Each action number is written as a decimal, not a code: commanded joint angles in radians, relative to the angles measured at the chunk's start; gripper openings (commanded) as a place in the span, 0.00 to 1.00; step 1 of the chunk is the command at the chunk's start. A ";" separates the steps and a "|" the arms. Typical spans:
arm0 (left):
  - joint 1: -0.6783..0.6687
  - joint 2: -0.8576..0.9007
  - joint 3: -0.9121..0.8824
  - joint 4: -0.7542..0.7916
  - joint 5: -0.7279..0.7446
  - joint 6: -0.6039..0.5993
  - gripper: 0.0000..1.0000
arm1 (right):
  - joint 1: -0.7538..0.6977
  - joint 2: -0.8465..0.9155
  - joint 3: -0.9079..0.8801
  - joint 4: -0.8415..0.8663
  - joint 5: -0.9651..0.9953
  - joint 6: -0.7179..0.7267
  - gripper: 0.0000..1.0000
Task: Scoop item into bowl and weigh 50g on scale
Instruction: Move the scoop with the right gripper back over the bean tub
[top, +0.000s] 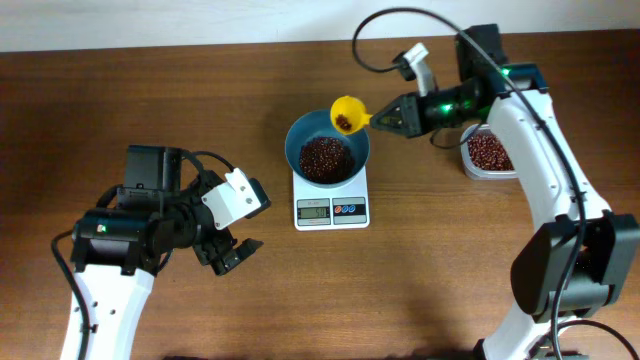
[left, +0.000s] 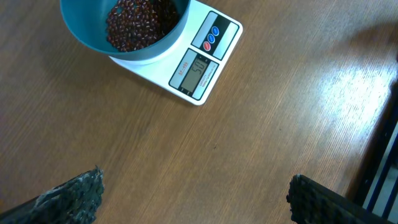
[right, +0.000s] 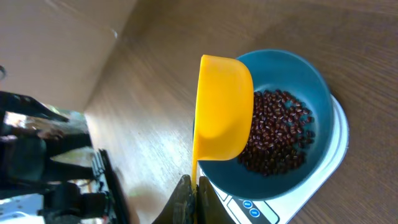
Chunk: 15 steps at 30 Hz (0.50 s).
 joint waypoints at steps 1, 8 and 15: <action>0.006 -0.007 -0.002 0.002 -0.001 0.009 0.99 | -0.060 -0.032 0.019 0.003 -0.108 0.030 0.04; 0.006 -0.007 -0.002 0.002 -0.001 0.009 0.99 | -0.212 -0.032 0.019 -0.018 -0.114 0.029 0.04; 0.006 -0.007 -0.002 0.002 -0.001 0.009 0.99 | -0.376 -0.032 0.019 -0.132 -0.031 -0.071 0.04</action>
